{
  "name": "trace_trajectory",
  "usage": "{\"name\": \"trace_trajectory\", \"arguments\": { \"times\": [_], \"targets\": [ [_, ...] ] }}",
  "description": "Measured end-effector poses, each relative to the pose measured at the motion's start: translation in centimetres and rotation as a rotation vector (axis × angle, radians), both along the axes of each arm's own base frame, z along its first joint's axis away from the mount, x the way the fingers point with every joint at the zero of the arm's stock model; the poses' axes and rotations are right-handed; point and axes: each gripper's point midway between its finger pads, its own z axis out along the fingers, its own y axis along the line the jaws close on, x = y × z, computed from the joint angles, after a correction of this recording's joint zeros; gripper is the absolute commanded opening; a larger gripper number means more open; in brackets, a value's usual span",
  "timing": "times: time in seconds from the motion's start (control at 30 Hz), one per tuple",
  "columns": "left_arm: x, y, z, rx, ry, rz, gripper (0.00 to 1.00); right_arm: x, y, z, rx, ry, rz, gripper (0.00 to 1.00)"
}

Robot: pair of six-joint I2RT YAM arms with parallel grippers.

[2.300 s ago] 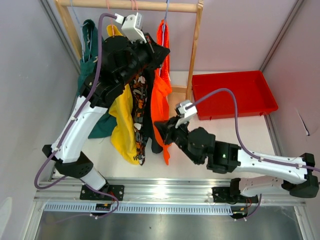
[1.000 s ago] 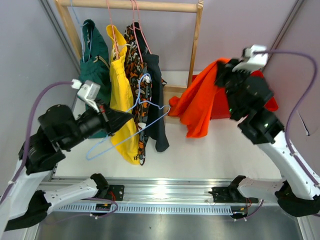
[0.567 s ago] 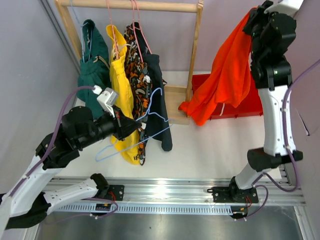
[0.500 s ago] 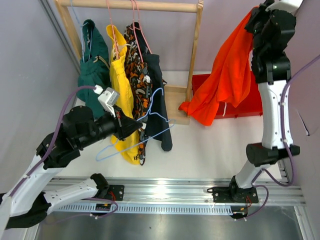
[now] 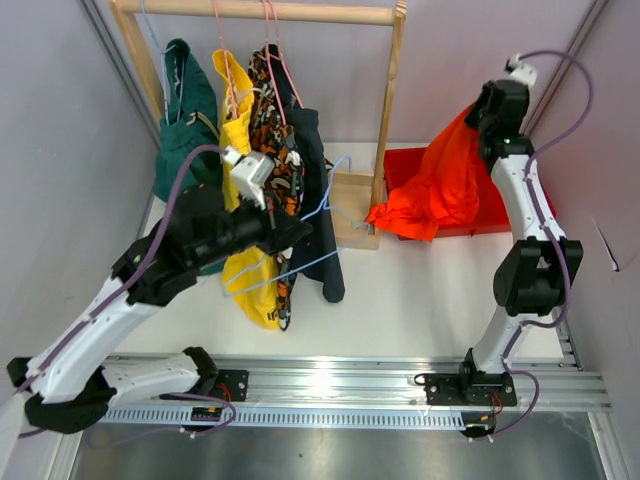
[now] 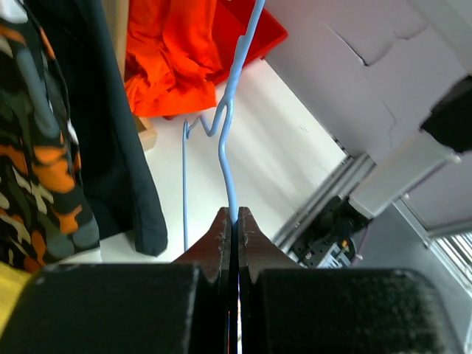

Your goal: Remove the shorts from the hanger

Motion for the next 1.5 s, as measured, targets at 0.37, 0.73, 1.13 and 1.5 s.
{"name": "trace_trajectory", "arguments": {
  "times": [0.37, 0.73, 1.13, 1.5],
  "targets": [
    [8.6, -3.9, 5.5, 0.034, -0.103, 0.191, 0.0, -9.2, 0.8, -15.1, 0.144, 0.259, 0.025, 0.99],
    [16.4, -6.1, 11.2, 0.013, -0.243, 0.394, 0.0, -18.7, 3.3, -10.2, 0.22, 0.07, 0.123, 0.99],
    [24.8, -8.5, 11.1, -0.069, -0.299, 0.468, 0.0, -24.1, 11.1, -10.0, 0.228, 0.06, 0.354, 0.99],
    [26.7, -9.4, 12.9, -0.181, -0.363, 0.473, 0.0, -25.0, 12.3, -12.3, 0.216, 0.119, 0.374, 0.99]
  ]
}}
